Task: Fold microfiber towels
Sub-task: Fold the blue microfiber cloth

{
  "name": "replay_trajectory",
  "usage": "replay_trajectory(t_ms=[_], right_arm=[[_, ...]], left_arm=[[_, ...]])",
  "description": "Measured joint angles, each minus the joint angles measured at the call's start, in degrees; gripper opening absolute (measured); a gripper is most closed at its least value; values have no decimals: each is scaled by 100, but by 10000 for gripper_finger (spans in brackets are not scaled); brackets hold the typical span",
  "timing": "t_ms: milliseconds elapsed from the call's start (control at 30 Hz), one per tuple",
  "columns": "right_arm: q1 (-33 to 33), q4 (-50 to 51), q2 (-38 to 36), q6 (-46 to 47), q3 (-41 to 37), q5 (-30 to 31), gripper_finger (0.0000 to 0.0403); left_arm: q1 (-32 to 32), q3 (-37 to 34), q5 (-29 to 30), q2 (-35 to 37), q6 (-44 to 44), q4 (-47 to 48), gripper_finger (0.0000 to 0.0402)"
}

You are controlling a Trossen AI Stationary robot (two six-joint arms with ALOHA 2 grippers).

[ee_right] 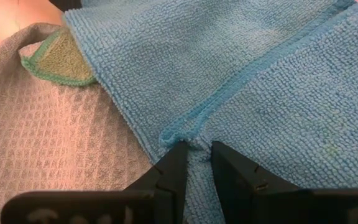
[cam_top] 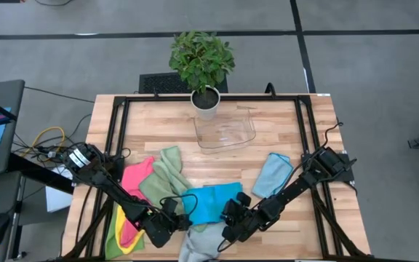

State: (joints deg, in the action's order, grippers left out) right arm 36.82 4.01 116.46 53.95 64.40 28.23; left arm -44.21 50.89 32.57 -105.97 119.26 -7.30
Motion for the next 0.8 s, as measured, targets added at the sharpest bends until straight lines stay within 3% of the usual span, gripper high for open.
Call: replay_trajectory(t_ms=[167, 367, 800], right_arm=[[0, -2, -14, -2, 0, 2, 100], [7, 37, -235, -183, 0, -31, 100], [11, 19, -333, -324, 2, 38, 100]], left_arm=[[-2, 0, -72, 0, -4, -217, 5], [21, 1, -176, 0, -194, -680, 2], [108, 2, -381, 209, -350, -606, 0]])
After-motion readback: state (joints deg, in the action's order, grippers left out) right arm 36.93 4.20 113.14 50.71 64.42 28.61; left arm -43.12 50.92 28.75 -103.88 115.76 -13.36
